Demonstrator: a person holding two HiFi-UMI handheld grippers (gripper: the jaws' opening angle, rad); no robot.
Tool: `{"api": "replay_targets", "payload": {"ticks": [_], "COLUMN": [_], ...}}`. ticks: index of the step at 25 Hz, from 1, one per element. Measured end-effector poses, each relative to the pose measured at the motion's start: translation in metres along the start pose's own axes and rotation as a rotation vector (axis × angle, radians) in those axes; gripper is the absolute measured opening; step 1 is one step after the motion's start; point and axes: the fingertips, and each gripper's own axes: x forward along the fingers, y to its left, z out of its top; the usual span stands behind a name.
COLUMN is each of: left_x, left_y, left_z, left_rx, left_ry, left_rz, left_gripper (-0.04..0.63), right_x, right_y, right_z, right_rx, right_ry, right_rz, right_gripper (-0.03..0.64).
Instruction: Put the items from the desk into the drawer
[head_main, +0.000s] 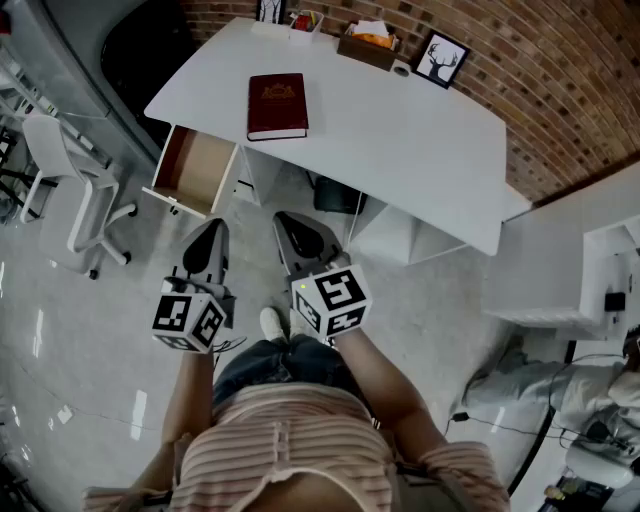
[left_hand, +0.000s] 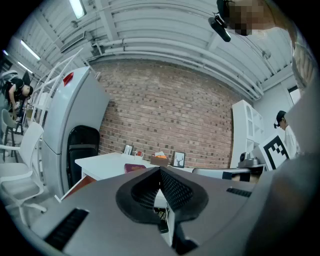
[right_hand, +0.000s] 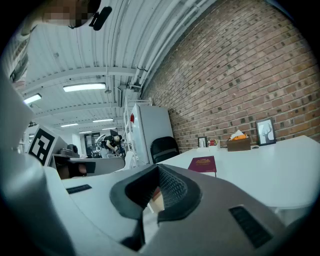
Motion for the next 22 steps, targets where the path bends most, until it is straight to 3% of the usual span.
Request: {"api": "replay_targets", "payload": {"ticks": [13, 18, 22], "left_x": [-0.009, 0.002, 0.017], "left_y": [0.002, 0.004, 0.007], "left_z": [-0.002, -0.004, -0.006], "left_rx": [-0.029, -0.026, -0.039], "left_ry": [0.008, 0.024, 0.033], "left_rz": [0.022, 0.025, 0.027], "left_gripper": [0.009, 0.009, 0.009], "right_x": [-0.006, -0.001, 0.006], "right_y": [0.002, -0.018, -0.041], "right_z": [0.000, -0.009, -0.012], "right_rx": [0.013, 0.074, 0.046], "right_ry": [0.000, 0.044, 0.088], "right_rz": [0.006, -0.025, -0.054], "right_gripper": [0.015, 0.017, 0.017]}}
